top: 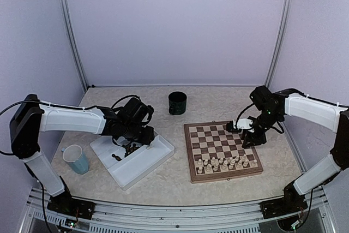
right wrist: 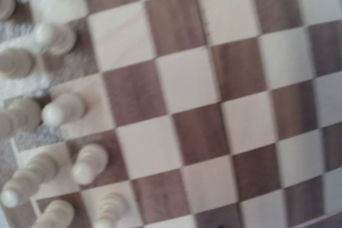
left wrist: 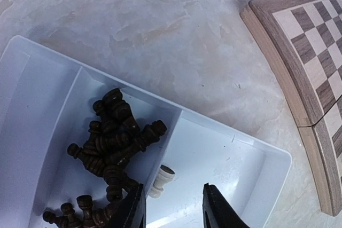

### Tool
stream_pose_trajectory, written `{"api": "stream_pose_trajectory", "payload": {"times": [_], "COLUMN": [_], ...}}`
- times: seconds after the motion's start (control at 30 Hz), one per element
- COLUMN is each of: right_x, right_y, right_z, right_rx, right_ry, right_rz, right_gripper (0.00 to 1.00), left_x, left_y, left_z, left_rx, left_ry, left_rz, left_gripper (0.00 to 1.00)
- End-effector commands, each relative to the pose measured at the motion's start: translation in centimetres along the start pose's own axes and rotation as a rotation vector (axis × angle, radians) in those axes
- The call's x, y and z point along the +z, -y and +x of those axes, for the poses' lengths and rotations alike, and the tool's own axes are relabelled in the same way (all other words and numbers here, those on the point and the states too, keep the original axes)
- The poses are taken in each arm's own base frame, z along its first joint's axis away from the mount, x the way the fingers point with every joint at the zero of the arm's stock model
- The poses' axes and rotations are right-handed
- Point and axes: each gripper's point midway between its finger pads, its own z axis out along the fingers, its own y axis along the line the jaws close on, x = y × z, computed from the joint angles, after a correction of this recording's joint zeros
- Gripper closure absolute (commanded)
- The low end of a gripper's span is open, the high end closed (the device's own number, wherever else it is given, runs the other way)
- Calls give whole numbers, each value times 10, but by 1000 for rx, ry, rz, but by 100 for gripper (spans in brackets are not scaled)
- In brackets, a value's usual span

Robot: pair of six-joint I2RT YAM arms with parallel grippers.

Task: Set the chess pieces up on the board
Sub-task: Place the pawn at g2, then adjust the pawn in the storage box.

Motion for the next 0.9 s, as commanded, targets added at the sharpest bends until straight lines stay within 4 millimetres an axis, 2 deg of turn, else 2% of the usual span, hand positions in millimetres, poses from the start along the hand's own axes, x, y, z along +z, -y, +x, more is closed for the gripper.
{"api": "stream_pose_trajectory", "payload": {"times": [0.0, 0.2, 0.57, 0.8, 0.87], "right_x": [-7, -6, 1, 5, 7], "right_y": [14, 17, 17, 16, 15], "right_z": [-13, -17, -21, -23, -24], "right_rx": [6, 16, 19, 27, 28], "right_ry": [44, 63, 82, 94, 98], "right_rz": [17, 13, -9, -29, -36], "right_gripper": [62, 62, 61, 61, 61], "left_x": [15, 32, 46, 58, 58], "left_y": [16, 23, 9, 1, 5], "left_z": [16, 29, 33, 52, 54], "left_rx": [107, 149, 166, 186, 194], "left_ry": [-115, -201, -229, -300, -306], "left_rz": [49, 39, -84, -150, -147], "left_gripper": [62, 61, 56, 55, 55]}}
